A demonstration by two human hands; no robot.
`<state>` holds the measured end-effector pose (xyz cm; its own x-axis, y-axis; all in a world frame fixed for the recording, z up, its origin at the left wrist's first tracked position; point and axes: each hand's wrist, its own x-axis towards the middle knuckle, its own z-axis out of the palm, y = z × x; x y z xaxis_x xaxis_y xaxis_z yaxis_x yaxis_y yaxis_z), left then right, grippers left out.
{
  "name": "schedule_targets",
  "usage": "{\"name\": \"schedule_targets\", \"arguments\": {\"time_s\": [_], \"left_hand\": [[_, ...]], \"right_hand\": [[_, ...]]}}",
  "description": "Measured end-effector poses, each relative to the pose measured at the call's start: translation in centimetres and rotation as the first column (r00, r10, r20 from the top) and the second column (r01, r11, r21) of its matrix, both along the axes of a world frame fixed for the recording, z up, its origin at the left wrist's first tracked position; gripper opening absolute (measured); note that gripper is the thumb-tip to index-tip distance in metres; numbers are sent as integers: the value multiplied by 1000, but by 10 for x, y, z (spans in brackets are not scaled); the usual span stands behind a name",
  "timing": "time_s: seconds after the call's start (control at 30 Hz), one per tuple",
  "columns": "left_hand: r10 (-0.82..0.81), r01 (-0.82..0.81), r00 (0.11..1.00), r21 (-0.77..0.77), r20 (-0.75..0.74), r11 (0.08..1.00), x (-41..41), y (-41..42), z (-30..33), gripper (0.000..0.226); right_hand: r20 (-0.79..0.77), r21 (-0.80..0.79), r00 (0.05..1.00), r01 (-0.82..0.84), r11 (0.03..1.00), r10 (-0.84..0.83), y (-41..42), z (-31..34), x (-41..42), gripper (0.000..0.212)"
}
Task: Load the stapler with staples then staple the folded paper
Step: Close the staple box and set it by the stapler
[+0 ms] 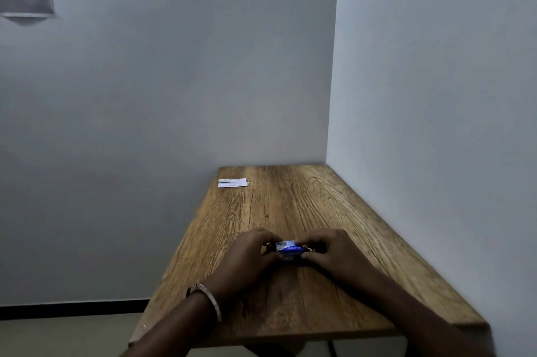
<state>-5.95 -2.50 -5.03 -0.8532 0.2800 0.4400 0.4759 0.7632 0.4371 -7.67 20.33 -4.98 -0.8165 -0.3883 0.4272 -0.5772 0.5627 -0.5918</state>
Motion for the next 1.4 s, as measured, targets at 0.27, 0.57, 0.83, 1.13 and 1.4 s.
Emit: {"name": "schedule_targets", "arguments": {"time_s": [0.27,0.57,0.83,1.13,1.4], "left_hand": [[-46,43,998,-63,-42,997,-8,2,5,31],[-16,2,997,-195,-70,981,-61,23,10,33],[28,-45,996,-190,-87,981,-138,43,8,29],[55,-64,996,-152,-65,986,-242,54,7,27],[98,-105,993,-133,-63,985,-324,62,2,27]], "right_hand": [[-26,13,999,-31,999,31,4,-2,-10,28],[-104,147,992,83,986,-68,12,1,-63,27],[-154,165,975,184,969,-159,18,-1,-141,24],[-163,153,963,241,958,-216,18,-1,-238,22],[-174,130,951,279,951,-255,17,-6,-307,23]]}}
